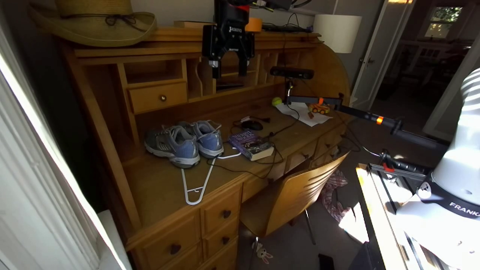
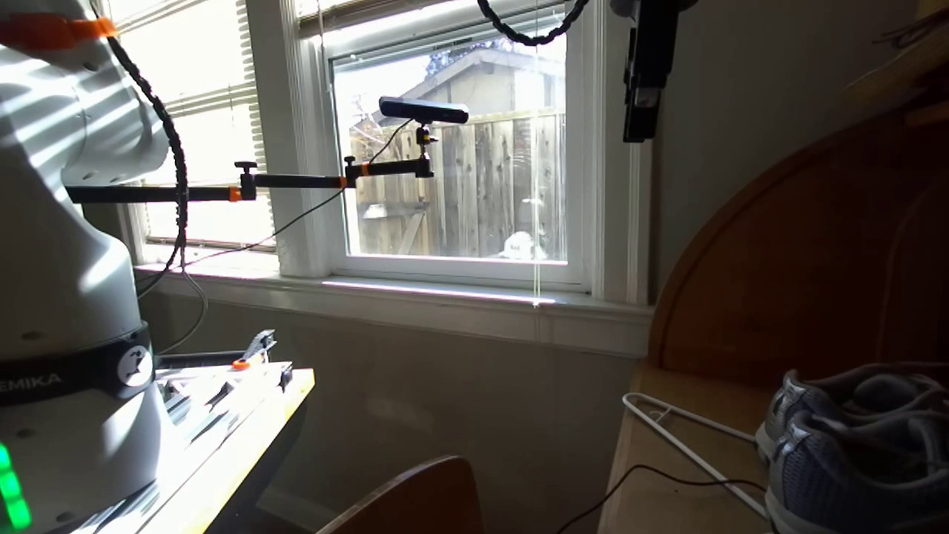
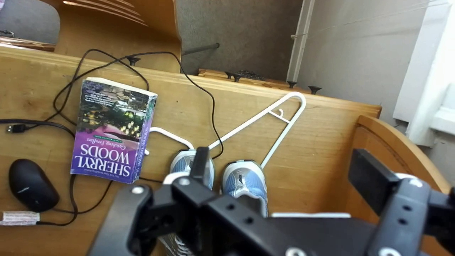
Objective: Put the pair of shoes on the top shelf
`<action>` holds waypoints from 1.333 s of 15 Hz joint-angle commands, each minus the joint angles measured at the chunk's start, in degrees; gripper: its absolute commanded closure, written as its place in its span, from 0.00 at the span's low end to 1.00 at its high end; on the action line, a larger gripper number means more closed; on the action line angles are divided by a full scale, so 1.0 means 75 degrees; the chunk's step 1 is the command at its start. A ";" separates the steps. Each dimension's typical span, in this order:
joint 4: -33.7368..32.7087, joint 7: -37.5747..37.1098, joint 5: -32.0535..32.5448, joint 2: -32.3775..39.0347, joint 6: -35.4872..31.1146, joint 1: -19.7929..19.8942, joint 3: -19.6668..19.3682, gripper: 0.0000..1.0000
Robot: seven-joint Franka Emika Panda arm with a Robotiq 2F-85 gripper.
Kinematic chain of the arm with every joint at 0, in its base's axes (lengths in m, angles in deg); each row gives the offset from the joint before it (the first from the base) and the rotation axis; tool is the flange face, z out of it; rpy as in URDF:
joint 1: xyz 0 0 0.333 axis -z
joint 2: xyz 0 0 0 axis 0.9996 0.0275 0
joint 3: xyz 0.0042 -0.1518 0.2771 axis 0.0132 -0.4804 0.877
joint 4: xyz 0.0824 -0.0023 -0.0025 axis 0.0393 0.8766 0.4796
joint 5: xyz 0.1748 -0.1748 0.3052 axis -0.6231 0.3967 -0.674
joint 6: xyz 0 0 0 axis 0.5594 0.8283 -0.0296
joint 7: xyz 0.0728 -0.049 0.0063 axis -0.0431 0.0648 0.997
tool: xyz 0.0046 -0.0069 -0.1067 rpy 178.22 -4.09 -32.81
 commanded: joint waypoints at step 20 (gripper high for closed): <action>-0.0888 -0.0665 0.0336 0.2531 -0.3192 -0.0063 -0.0512 0.00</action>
